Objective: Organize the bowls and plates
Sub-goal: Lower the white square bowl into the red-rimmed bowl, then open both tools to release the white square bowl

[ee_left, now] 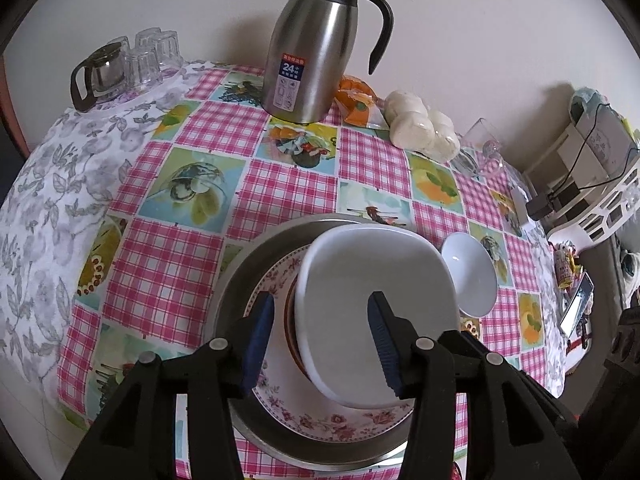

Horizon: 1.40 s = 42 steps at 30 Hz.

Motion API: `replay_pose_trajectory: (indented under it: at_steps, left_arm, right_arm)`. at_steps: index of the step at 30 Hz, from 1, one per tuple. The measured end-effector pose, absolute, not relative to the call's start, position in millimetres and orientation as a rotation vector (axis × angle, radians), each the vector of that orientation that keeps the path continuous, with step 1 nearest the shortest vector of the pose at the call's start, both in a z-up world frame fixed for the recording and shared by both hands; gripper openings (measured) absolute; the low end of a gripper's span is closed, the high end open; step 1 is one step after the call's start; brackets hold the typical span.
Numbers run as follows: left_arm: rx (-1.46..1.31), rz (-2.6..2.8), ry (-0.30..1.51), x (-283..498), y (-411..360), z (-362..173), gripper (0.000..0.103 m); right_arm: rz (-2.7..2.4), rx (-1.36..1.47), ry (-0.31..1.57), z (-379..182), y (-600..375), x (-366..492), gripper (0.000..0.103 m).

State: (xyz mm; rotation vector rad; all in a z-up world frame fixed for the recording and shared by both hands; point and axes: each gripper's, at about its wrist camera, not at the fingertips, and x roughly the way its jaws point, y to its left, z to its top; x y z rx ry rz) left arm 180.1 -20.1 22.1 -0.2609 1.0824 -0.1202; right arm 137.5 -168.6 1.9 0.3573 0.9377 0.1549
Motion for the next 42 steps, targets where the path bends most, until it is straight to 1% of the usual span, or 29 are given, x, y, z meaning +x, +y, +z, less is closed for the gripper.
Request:
replay_pose_trajectory:
  at_steps: [3, 5, 6, 7, 8, 9, 10, 11, 12, 13, 14, 16, 17, 23, 25, 27, 35, 42]
  left_arm:
    - [-0.264, -0.113, 1.07, 179, -18, 25, 0.052]
    - [-0.26, -0.099, 1.062, 179, -17, 26, 0.06]
    - [-0.258, -0.089, 1.059, 179, -16, 27, 0.062]
    - [-0.257, -0.078, 1.058, 179, -15, 27, 0.065]
    - [-0.257, -0.063, 1.056, 179, -13, 28, 0.068]
    - [-0.254, -0.049, 1.054, 179, -12, 28, 0.068]
    - [-0.248, -0.034, 1.051, 179, -11, 28, 0.069]
    - [-0.244, -0.019, 1.047, 179, -9, 28, 0.069]
    - [-0.242, -0.002, 1.041, 179, -7, 29, 0.07]
    - [-0.243, 0.011, 1.037, 179, -6, 29, 0.073]
    - [-0.244, 0.023, 1.032, 179, -4, 29, 0.08]
    - [-0.245, 0.044, 1.018, 178, 0, 30, 0.086]
    - [-0.245, 0.053, 1.012, 178, 2, 30, 0.087]
    - [-0.246, 0.097, 1.004, 180, 6, 27, 0.092]
    - [-0.255, 0.108, 1.0, 179, 7, 26, 0.092]
    - [-0.271, 0.128, 0.99, 178, 10, 27, 0.092]
    - [-0.316, 0.155, 0.947, 177, 15, 33, 0.092]
    - [-0.274, 0.071, 0.886, 181, -19, 56, 0.092]
  right_arm:
    - [0.145, 0.348, 0.924, 7, -170, 136, 0.019]
    - [0.128, 0.339, 0.923, 8, -171, 135, 0.019]
    - [0.118, 0.336, 0.924, 8, -172, 135, 0.026]
    - [0.109, 0.334, 0.927, 8, -173, 135, 0.038]
    - [0.097, 0.33, 0.93, 7, -174, 136, 0.046]
    - [0.081, 0.323, 0.933, 7, -175, 136, 0.059]
    - [0.058, 0.315, 0.934, 6, -177, 136, 0.065]
    - [0.046, 0.312, 0.935, 6, -178, 136, 0.066]
    - [0.035, 0.309, 0.937, 5, -179, 136, 0.069]
    - [0.025, 0.307, 0.943, 4, -181, 137, 0.074]
    - [0.014, 0.304, 0.948, 3, -183, 138, 0.076]
    - [-0.001, 0.294, 0.945, 3, -185, 138, 0.078]
    - [-0.001, 0.291, 0.943, 3, -186, 138, 0.079]
    - [0.0, 0.275, 0.921, 6, -187, 136, 0.092]
    - [-0.001, 0.273, 0.916, 6, -188, 136, 0.1]
    - [-0.002, 0.269, 0.909, 7, -189, 135, 0.102]
    - [-0.012, 0.258, 0.892, 9, -196, 133, 0.103]
    - [-0.031, 0.275, 0.882, 12, -215, 132, 0.103]
